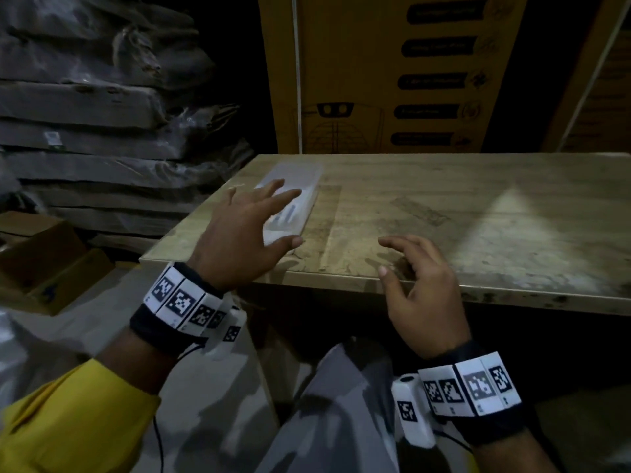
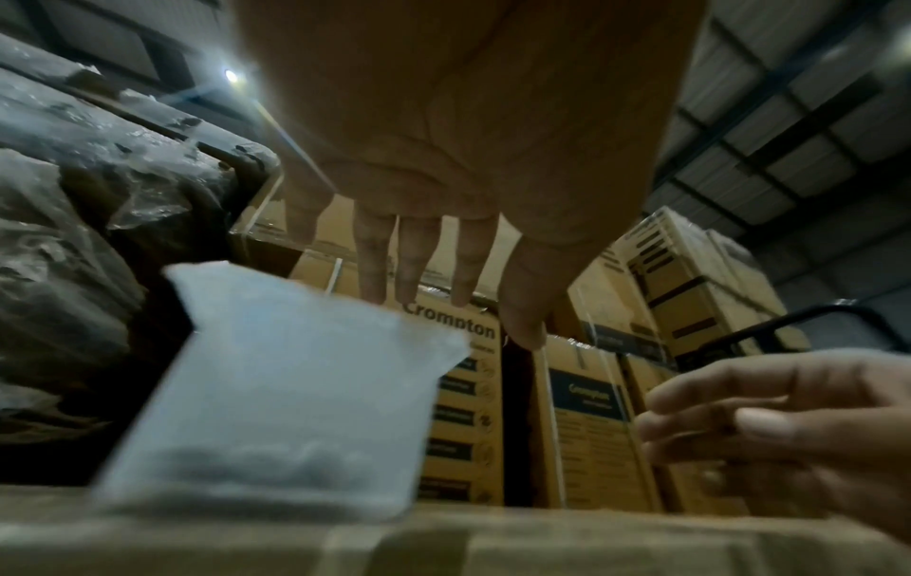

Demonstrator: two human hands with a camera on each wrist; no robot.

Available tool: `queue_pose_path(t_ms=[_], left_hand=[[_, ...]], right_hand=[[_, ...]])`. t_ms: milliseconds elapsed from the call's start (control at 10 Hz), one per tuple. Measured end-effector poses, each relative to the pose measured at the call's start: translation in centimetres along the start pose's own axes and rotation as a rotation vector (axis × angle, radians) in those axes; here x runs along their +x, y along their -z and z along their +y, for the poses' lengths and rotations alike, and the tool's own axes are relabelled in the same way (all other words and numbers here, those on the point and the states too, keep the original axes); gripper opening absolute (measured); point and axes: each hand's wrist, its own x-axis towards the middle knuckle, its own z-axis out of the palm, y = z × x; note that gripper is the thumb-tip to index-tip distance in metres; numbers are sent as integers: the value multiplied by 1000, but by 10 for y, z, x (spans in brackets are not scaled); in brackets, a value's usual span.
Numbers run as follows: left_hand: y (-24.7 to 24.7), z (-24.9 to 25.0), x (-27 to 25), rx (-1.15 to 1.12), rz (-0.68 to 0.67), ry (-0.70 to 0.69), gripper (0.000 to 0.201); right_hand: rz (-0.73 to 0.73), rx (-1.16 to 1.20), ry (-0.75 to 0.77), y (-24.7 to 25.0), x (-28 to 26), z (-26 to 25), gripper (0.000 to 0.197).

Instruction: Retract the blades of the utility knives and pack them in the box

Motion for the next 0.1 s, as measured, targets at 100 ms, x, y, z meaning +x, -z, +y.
queue_pose_path(t_ms=[100], left_hand=[[13,35,10,-54,86,-79,76]], right_hand=[[59,-63,26,25,15,-8,34]])
